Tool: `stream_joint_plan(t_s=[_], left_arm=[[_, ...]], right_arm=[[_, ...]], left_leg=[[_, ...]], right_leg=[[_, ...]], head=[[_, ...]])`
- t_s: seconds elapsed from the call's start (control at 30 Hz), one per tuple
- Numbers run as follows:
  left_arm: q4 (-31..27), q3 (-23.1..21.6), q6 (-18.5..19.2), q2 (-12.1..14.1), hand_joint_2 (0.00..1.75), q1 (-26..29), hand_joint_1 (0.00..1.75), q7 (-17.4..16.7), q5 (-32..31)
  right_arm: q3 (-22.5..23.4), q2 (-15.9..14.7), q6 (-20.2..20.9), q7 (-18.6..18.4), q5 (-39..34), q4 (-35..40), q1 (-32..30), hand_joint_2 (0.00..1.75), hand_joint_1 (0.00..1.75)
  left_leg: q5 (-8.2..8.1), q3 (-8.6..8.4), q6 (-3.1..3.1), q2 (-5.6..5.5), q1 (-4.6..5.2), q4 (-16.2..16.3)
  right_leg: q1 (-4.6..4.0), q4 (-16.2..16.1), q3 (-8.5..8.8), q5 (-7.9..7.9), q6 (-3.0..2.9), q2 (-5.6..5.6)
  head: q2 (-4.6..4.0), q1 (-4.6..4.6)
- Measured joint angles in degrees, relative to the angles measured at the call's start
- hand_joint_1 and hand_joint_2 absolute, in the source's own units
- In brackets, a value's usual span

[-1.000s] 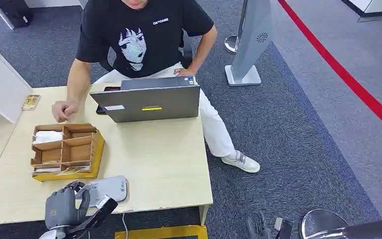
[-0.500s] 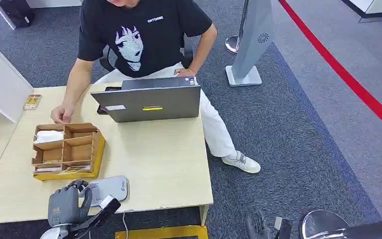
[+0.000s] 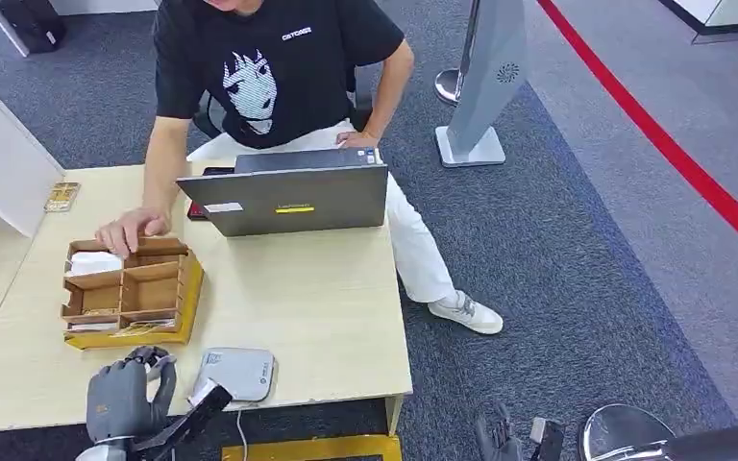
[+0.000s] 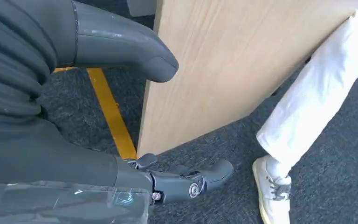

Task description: Pass the card to the sensor for recognition and then transmit it.

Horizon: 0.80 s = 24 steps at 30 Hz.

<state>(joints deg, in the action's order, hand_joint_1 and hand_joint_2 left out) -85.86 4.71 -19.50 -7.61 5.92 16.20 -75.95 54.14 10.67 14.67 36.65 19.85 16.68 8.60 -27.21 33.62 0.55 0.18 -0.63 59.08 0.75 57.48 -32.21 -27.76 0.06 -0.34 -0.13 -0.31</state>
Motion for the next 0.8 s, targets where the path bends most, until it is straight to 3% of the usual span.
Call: stream_joint_plan(t_s=[0.1,0.27,0.67,0.8], left_arm=[[-9.34,-3.87,0.78,1.02,1.75,-0.26,1.75,-3.01,-2.23],[-17.13,-6.58,2.1,2.99,1.75,-1.74,1.75,-4.57,-1.82],[-19.49,-8.33,0.46,4.92,1.75,-2.75,1.75,-4.2,-1.62],[-18.56,-7.62,3.58,6.49,1.75,-6.6,1.75,-7.19,-2.28]], right_arm=[[-0.02,0.0,0.15,0.0,0.72,-0.02,0.03,1.75,0.0],[-0.04,0.04,0.17,-0.02,1.07,-0.02,0.04,1.75,0.0],[-0.26,0.13,0.52,-0.2,1.66,-0.02,0.23,1.75,0.0],[-1.0,0.17,0.52,-1.11,2.66,-0.09,0.47,1.75,0.0]], left_leg=[[0.0,0.08,0.0,-0.03,0.0,0.01],[0.0,0.04,0.0,0.02,-0.03,0.0],[0.0,0.05,0.01,0.01,-0.01,-0.01],[0.04,0.06,0.0,-0.01,-0.02,-0.01]], right_leg=[[0.0,0.0,-0.04,0.0,0.0,-0.03],[0.0,0.0,-0.05,0.0,-0.01,0.02],[-0.01,0.01,-0.05,0.0,-0.01,0.02],[-0.02,0.01,-0.04,0.01,-0.01,-0.02]], head=[[0.0,0.02],[0.0,-0.04],[0.0,-0.02],[0.0,-0.02]])
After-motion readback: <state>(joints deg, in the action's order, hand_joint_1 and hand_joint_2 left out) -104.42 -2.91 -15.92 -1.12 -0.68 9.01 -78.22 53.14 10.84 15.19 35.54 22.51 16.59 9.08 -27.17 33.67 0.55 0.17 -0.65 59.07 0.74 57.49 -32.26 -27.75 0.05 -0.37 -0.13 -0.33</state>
